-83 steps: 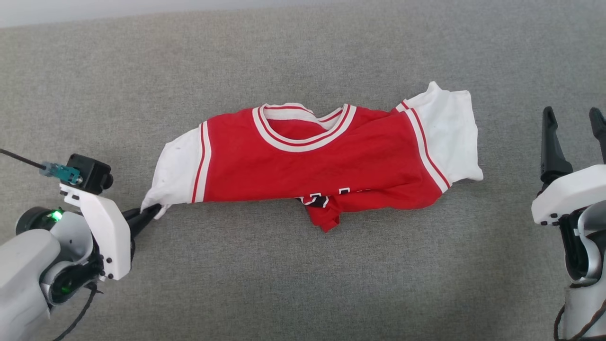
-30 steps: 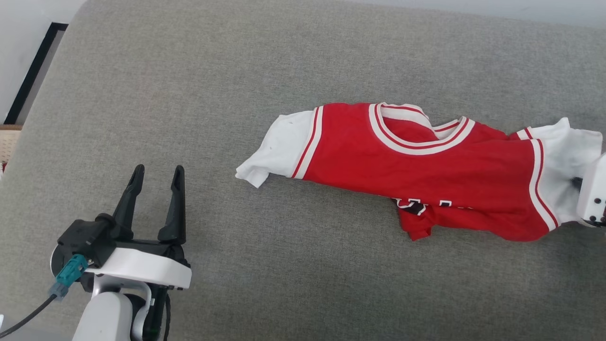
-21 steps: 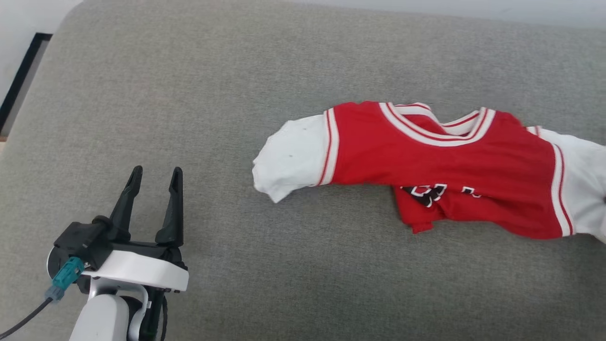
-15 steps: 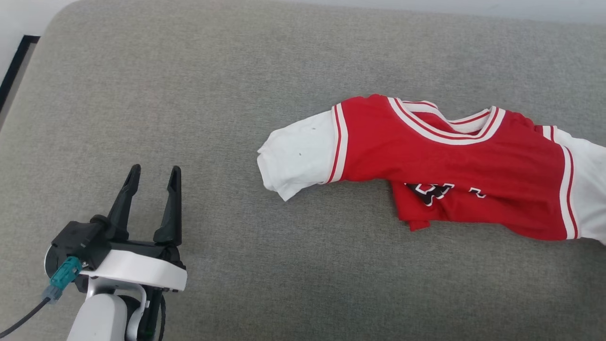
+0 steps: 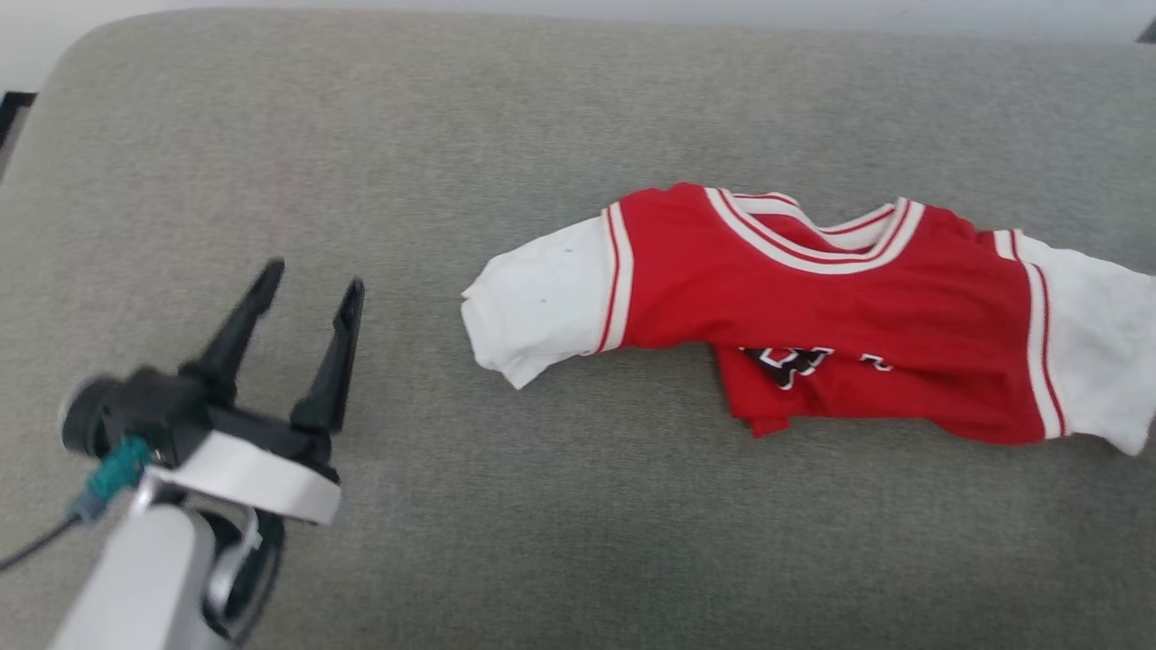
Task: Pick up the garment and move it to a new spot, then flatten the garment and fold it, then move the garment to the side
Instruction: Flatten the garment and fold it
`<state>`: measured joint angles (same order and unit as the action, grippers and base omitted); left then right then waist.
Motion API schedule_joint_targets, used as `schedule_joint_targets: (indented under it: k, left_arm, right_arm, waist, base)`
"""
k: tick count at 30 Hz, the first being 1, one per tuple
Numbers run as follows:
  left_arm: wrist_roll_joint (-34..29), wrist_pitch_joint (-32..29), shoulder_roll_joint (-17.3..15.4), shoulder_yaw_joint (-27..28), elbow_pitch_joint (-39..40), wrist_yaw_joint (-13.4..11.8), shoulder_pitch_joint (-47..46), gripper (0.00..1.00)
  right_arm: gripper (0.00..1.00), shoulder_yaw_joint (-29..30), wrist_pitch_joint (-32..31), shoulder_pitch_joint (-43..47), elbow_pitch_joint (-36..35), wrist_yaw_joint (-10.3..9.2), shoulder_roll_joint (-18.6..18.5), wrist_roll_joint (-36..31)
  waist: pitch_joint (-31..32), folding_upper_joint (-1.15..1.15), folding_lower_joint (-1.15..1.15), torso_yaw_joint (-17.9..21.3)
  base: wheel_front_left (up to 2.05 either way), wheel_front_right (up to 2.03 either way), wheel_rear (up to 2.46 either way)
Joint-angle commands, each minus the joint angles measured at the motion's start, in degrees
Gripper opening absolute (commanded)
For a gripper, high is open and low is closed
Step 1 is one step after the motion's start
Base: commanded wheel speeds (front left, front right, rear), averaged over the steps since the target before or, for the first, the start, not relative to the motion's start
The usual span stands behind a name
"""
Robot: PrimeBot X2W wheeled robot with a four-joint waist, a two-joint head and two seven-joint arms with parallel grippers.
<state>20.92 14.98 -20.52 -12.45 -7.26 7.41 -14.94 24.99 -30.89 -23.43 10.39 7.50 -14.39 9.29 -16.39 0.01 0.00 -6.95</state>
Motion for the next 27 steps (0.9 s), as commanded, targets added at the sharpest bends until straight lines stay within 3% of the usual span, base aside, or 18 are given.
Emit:
schedule_joint_targets:
  k: [1, 3, 6, 10, 18, 27]
  left_arm:
    - [1.3, 0.3, -3.2, -2.4, 0.6, 0.1, -3.0, 1.00]
    - [5.1, 0.3, -6.9, -6.0, 1.2, 0.1, -5.9, 1.00]
    - [7.9, -1.6, -15.2, -13.8, 0.0, 0.0, -11.9, 1.00]
    - [14.7, -8.8, -22.7, -25.1, -2.9, 0.0, -20.6, 1.00]
    - [35.8, -26.7, -30.7, -42.6, -7.2, 0.0, -34.4, 1.00]
    - [48.8, -34.5, -33.3, -51.8, -9.6, 0.0, -42.1, 1.00]
  right_arm:
    - [1.00, -2.8, 4.2, 1.5, -2.7, 0.00, 0.5, 0.4]
    - [1.00, -6.1, 9.4, 2.4, -5.4, -0.07, 1.3, 1.3]
    - [1.00, -10.7, 13.5, 3.8, -7.9, -0.01, 2.8, 2.3]
    - [1.00, -13.9, 16.7, 4.2, -10.7, -0.02, 5.2, 1.6]
    - [1.00, -16.6, 20.2, 5.8, -14.7, -0.01, 9.6, 1.6]
    - [1.00, -15.7, 21.8, 7.6, -13.3, -0.01, 11.2, 2.1]
  waist:
    - [0.0, -0.01, 0.00, 1.4]
    - [-0.2, -0.01, 0.00, 3.1]
    - [-0.9, -0.01, 0.00, 6.1]
    - [-2.2, -0.01, 0.00, 10.0]
    - [-5.5, -0.01, 0.00, 16.6]
    - [-8.5, -0.01, 0.00, 19.8]
  base:
    - [0.00, 0.00, 0.00]
    - [0.00, 0.00, 0.00]
    - [0.00, 0.00, 0.00]
    - [0.00, 0.00, 0.00]
    - [0.00, 0.00, 0.00]
    - [0.00, 0.00, 0.00]
